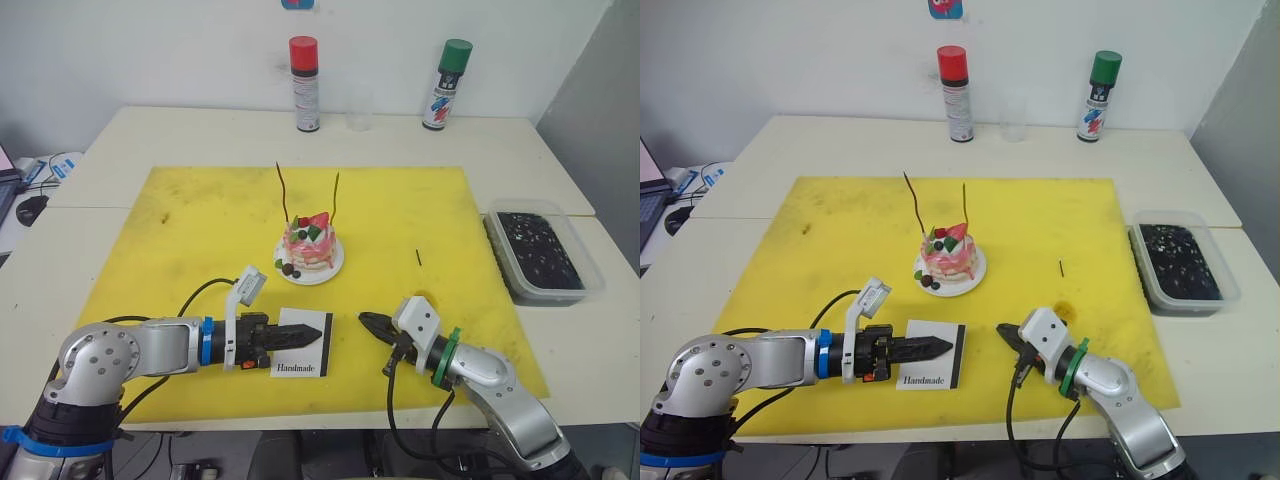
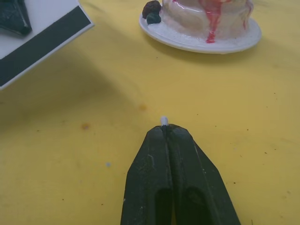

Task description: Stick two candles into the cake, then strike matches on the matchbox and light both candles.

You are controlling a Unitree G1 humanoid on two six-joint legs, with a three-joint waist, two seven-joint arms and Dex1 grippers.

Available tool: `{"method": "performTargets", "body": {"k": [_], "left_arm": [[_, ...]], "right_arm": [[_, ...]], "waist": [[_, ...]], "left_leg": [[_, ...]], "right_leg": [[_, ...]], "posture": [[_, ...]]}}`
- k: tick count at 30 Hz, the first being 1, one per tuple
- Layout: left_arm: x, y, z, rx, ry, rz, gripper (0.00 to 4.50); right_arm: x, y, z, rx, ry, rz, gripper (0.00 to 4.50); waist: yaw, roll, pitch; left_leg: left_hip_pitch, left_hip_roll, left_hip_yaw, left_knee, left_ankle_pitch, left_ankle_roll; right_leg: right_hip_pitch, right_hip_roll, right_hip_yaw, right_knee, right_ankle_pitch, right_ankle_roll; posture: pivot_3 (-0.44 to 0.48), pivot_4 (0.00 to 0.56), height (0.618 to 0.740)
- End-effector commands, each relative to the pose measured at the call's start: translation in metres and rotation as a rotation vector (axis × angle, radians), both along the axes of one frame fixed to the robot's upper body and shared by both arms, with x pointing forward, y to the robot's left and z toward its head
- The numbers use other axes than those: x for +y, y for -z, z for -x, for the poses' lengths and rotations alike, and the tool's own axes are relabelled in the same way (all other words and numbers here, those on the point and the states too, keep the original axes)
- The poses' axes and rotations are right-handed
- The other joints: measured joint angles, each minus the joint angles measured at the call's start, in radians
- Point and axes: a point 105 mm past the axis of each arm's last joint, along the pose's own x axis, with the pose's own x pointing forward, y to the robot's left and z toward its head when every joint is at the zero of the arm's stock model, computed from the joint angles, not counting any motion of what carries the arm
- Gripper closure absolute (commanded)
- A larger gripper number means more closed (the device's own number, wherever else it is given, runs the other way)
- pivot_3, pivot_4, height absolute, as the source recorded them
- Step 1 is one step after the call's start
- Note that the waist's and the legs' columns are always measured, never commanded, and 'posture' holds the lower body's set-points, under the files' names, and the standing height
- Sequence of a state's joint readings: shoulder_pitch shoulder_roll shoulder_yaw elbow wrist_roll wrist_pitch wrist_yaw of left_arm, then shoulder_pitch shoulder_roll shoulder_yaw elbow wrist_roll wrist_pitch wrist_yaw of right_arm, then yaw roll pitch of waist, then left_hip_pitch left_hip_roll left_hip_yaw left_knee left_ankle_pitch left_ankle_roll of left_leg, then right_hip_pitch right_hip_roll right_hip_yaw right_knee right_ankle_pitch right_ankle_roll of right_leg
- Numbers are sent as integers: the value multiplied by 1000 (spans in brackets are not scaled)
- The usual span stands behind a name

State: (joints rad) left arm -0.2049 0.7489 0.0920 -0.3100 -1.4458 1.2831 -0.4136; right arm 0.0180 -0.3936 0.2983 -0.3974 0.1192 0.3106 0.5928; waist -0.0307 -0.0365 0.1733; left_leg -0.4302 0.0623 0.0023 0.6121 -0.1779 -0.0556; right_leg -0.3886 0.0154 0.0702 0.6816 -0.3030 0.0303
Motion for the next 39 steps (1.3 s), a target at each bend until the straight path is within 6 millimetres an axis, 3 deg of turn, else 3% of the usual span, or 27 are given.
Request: {"method": "performTargets", "body": {"k": [1,6,11,20,39], "left_arm": [[-8,-15,0,-40,55,61,4500],[-17,-23,-10,-78,86,106,4500],[-25,-27,-18,-106,98,130,4500],[-27,-30,-23,-137,83,135,4500],[-27,-30,-17,-142,102,132,4500]], "right_arm": [[-4,-31,0,-73,-19,-36,4473],[-5,-87,7,-226,-137,-9,4473],[4,-110,16,-274,-236,37,4473],[6,-94,20,-233,-296,135,4473],[6,-83,12,-220,-269,152,4473]], "waist": [[1,0,0],[2,1,0],[1,0,0],[1,0,0],[1,0,0]], "left_leg": [[0,0,0,0,0,0],[0,-1,0,1,0,0],[0,0,-1,2,0,0],[-1,-1,-1,2,0,0],[-1,0,-1,2,0,0]], "right_leg": [[0,0,0,0,0,0],[0,0,0,0,1,2],[1,1,0,0,1,1],[0,0,0,0,1,1],[0,0,0,1,1,1]], "posture": [[0,150,740],[0,150,740],[0,150,740],[0,150,740],[0,150,740]]}}
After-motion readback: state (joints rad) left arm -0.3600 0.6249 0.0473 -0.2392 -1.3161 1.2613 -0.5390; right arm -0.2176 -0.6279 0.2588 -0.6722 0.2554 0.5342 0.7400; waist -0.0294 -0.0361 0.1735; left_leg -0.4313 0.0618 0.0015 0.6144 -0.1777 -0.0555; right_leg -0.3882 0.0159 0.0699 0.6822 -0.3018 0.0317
